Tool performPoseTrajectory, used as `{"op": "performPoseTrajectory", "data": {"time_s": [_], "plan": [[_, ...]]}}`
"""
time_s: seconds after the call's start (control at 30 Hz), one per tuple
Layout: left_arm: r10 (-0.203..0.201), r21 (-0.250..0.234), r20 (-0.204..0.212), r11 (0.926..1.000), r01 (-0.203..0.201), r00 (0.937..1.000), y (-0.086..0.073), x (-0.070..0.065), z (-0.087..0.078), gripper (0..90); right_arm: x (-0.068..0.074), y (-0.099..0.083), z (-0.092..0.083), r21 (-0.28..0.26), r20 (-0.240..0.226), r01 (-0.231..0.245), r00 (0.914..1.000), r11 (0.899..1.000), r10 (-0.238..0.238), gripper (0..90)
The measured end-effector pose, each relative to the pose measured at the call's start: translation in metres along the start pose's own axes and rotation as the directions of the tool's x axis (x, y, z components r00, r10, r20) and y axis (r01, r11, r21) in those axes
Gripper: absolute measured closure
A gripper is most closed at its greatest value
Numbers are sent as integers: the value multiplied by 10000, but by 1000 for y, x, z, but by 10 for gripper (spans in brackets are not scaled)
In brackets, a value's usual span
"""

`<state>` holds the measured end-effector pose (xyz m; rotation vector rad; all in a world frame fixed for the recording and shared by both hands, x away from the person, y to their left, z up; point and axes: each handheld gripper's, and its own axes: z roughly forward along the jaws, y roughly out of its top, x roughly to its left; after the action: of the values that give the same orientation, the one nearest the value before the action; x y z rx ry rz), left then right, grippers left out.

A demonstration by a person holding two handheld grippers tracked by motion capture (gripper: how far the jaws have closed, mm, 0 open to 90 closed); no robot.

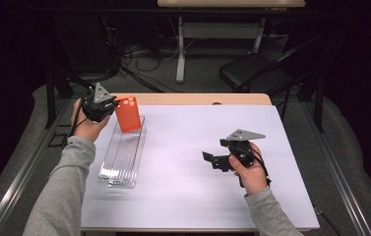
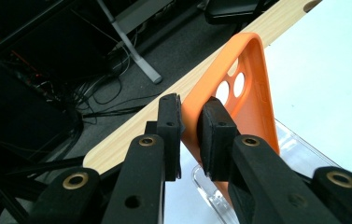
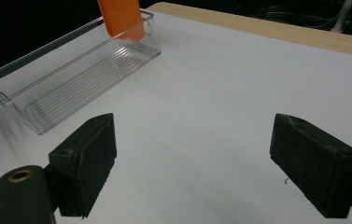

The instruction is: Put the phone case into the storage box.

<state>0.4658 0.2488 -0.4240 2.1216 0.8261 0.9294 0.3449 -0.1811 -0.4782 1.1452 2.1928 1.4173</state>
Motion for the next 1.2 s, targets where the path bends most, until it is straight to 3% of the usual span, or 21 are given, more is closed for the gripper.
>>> {"op": "performPoseTrajectory", "data": {"time_s": [0.67, 1.2], "plan": [[529, -64, 509, 9986, -526, 9973, -4, 6, 10, 799, 0, -1, 1, 16, 164, 108, 9998, 9999, -108, 143], [1172, -275, 443, 9929, -1160, 9921, -8, 4, 23, 800, -2, -2, 4, 84, 162, 73, 9998, 9999, -74, 143]]}}
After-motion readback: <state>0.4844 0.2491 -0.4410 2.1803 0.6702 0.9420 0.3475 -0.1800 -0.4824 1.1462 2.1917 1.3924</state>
